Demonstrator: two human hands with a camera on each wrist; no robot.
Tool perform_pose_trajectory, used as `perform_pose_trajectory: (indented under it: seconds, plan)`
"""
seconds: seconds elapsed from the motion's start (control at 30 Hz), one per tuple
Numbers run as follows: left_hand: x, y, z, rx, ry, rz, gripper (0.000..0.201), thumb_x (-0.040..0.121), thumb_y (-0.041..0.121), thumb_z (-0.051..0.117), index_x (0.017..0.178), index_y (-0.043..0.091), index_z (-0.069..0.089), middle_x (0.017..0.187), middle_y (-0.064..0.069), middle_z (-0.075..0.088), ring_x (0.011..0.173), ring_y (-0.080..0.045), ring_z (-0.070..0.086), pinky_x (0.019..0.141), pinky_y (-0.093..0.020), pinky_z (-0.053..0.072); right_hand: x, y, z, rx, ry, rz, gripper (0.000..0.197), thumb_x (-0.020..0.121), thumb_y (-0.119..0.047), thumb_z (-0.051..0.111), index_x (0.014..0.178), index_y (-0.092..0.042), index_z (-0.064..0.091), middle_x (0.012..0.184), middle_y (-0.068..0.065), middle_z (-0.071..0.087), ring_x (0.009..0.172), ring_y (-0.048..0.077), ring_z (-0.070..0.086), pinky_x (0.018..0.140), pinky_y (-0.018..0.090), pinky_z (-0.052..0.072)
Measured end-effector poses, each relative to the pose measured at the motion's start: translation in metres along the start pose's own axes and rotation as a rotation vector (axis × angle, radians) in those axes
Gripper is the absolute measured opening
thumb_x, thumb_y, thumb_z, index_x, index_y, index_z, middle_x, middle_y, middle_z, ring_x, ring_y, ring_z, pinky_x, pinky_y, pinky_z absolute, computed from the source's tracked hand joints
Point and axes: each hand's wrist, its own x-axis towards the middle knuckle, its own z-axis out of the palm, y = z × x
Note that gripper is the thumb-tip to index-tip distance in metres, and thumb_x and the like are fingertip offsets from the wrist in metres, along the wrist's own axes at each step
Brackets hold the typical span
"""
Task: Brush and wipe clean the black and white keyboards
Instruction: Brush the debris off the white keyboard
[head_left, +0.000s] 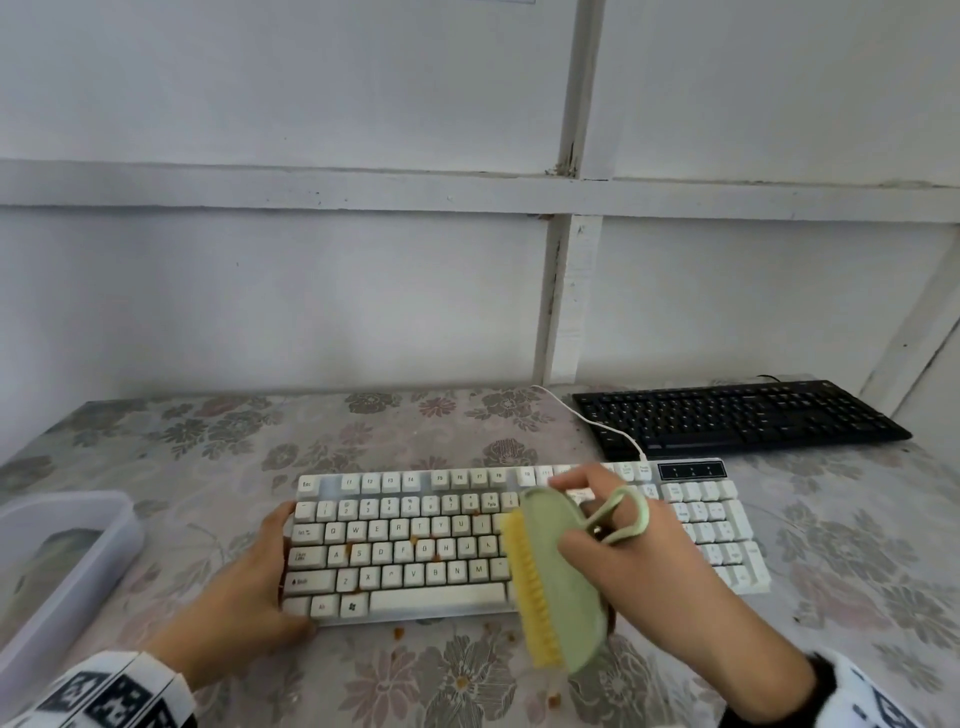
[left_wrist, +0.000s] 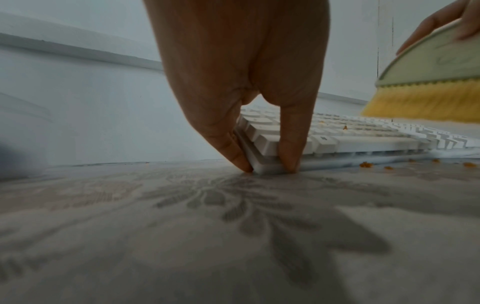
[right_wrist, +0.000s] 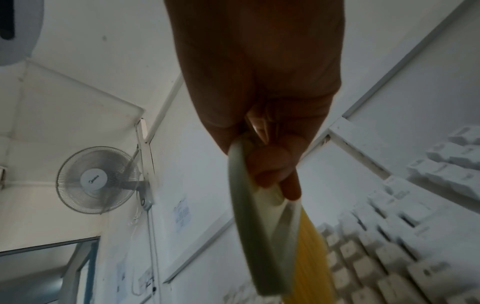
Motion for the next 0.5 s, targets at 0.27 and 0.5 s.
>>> perform_pose_trajectory:
  seconds: [0.27, 0.5]
  plan:
    - [0.001, -0.002, 0.001, -0.016, 0.023, 0.003, 0.096, 0.054, 0.027, 0.076, 0.108, 0.071, 0.009, 0.115, 0.016, 0.052, 0.101, -0.004, 0.060, 0.088, -0.024, 0.050, 0.019, 0.011, 0.013, -0.040, 0.063, -0.045, 0.028, 0.088, -0.007, 0.050, 0.109, -0.025, 0.049, 0.073, 0.003, 0.063, 0.047, 0.007, 0.053, 0.040, 0.016, 0.040]
    - [0.002, -0.004, 0.002, -0.002, 0.035, -0.002, 0.094, 0.052, 0.033, 0.074, 0.109, 0.071, 0.010, 0.114, 0.017, 0.055, 0.099, -0.004, 0.061, 0.089, -0.028, 0.051, 0.004, 0.009, 0.001, -0.060, -0.038, -0.001, 0.022, 0.084, -0.012, 0.052, 0.098, -0.029, 0.055, 0.064, -0.003, 0.054, 0.040, 0.004, 0.037, 0.040, 0.017, 0.030]
